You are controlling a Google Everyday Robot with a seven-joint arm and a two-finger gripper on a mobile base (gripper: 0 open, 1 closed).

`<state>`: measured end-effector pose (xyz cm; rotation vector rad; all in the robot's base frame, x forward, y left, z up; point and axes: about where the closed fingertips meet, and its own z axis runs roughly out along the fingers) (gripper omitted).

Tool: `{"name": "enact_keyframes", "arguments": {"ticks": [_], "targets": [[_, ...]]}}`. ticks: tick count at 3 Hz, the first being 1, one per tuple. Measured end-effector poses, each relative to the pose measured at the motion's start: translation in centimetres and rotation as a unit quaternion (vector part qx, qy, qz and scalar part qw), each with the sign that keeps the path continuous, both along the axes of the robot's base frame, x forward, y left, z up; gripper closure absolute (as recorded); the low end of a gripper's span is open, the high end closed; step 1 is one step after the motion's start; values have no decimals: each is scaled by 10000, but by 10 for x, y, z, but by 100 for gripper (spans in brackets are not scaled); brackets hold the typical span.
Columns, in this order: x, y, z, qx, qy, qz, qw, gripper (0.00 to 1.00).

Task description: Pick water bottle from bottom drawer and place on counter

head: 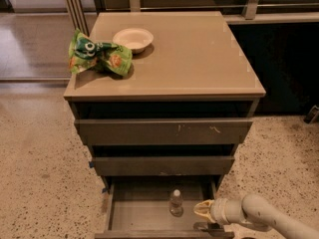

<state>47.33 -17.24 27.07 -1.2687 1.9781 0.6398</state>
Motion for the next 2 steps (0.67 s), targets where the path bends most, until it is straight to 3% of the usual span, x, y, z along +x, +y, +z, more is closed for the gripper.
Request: {"name": "enact_keyframes", "arguments": {"ticks": [1,2], "targets": [[5,6,-12,103,-247,70,9996,27],[11,9,-21,189,-326,95,9992,6]]}}
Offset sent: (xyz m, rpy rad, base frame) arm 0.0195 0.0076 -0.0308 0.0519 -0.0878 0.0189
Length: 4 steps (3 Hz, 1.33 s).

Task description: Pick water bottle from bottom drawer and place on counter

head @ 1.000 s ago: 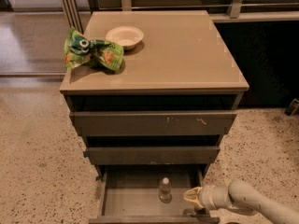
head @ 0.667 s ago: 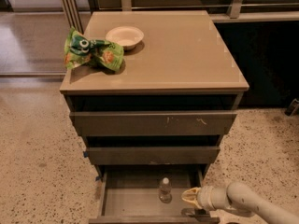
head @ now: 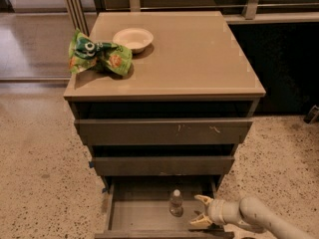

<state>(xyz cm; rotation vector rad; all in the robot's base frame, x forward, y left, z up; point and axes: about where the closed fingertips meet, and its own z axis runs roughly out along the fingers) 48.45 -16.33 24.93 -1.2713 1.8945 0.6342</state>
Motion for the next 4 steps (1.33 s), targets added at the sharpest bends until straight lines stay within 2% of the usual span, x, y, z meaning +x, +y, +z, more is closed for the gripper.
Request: {"name": "enact_keyframes", "arguments": {"ticks": [1,4], "targets": [[9,10,-9,159,-84,60,9998,1],[44,55,-25,611,-335,359,9969,3]]}}
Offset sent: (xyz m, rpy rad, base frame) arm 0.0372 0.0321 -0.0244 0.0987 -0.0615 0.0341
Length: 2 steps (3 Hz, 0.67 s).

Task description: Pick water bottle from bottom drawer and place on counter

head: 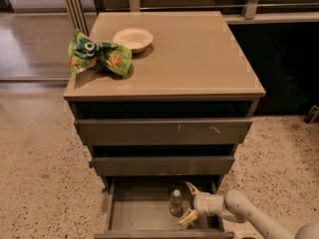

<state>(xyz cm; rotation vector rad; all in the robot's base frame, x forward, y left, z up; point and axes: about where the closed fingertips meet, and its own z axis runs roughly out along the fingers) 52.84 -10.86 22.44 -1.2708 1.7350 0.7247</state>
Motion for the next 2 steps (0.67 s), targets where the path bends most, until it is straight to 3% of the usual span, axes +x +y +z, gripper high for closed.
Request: {"name": "enact_keyframes", "arguments": {"ticks": [1,2], "targets": [[12,30,-4,216,-66,253,9994,7],[16,46,-9,321,-111,414,9986,30]]}}
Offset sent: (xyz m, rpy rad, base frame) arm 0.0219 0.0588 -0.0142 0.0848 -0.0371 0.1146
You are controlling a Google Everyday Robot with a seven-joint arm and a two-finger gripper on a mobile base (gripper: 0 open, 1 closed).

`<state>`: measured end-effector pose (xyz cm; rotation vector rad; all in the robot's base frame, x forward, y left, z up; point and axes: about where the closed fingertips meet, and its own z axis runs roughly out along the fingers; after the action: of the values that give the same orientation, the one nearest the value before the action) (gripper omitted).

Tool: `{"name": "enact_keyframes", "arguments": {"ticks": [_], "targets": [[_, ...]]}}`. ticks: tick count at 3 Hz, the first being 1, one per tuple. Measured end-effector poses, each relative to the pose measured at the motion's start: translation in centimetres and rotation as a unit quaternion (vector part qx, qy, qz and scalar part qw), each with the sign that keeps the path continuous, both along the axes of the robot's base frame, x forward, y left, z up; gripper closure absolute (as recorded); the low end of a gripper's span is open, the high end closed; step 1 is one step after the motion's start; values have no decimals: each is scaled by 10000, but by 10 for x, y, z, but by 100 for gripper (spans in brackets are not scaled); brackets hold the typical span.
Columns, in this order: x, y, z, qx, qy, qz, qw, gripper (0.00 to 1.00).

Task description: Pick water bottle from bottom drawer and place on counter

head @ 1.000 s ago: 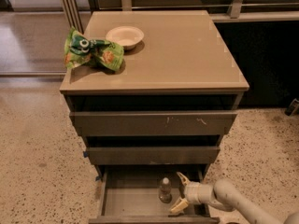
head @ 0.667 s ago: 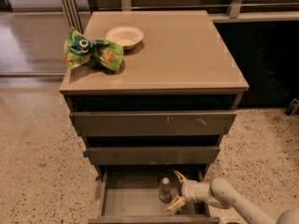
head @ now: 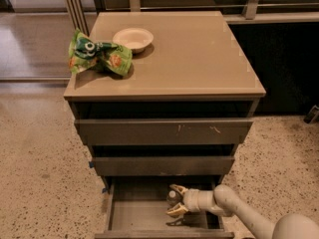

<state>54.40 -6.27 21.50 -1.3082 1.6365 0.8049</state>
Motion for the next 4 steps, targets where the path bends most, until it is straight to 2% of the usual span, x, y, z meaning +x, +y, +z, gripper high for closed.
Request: {"name": "enact_keyframes", "arguments": {"ticks": [1,2,3,4], "targets": [[0,0,0,1,-1,2,10000,61],[0,0,0,1,-1,2,10000,83],[0,0,0,1,0,3,10000,100],[-1,1,3,19,-8,0,10000,100]]}}
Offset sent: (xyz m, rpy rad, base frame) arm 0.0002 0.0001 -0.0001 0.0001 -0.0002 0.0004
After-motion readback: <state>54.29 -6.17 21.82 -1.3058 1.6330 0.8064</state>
